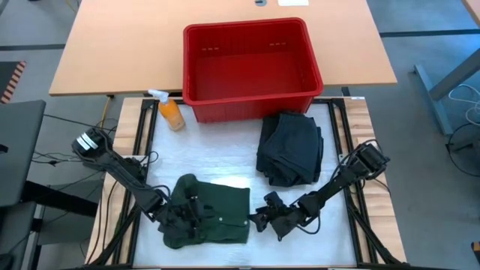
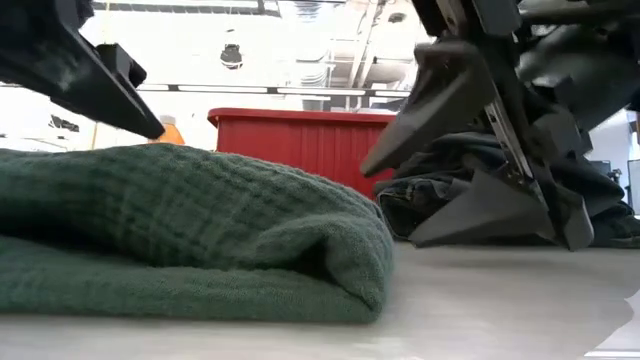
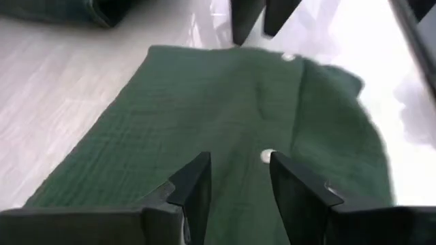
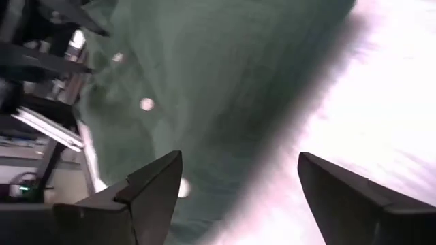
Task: Fold Laundry from Bin
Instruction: Fold the green button down shirt
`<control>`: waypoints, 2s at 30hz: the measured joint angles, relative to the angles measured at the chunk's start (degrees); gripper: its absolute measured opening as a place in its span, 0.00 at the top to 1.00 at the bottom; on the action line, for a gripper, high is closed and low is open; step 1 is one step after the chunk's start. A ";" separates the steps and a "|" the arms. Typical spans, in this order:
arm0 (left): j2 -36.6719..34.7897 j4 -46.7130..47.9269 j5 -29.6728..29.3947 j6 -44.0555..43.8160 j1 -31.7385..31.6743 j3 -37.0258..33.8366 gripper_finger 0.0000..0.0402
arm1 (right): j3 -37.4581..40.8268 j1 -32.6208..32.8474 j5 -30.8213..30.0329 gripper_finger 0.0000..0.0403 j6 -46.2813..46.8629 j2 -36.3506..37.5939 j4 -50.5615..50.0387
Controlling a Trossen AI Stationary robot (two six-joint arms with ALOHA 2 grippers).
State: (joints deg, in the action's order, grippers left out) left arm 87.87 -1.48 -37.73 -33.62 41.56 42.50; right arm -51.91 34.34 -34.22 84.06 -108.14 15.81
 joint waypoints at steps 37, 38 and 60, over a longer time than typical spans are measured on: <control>8.46 -21.71 2.70 6.34 -5.26 0.00 0.65 | -3.71 -3.80 18.54 0.96 -24.25 19.04 -24.68; 9.54 -24.66 2.81 7.79 -5.69 0.00 0.65 | -3.69 -3.44 20.08 0.96 -23.74 21.42 -28.89; 41.54 -32.61 21.80 19.85 -19.25 29.88 0.65 | -19.18 -4.14 24.42 0.96 -34.25 22.32 -43.26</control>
State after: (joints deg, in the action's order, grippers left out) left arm 129.40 -34.09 -15.92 -13.77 22.31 72.39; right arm -71.08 30.21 -9.80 49.81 -85.82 -27.45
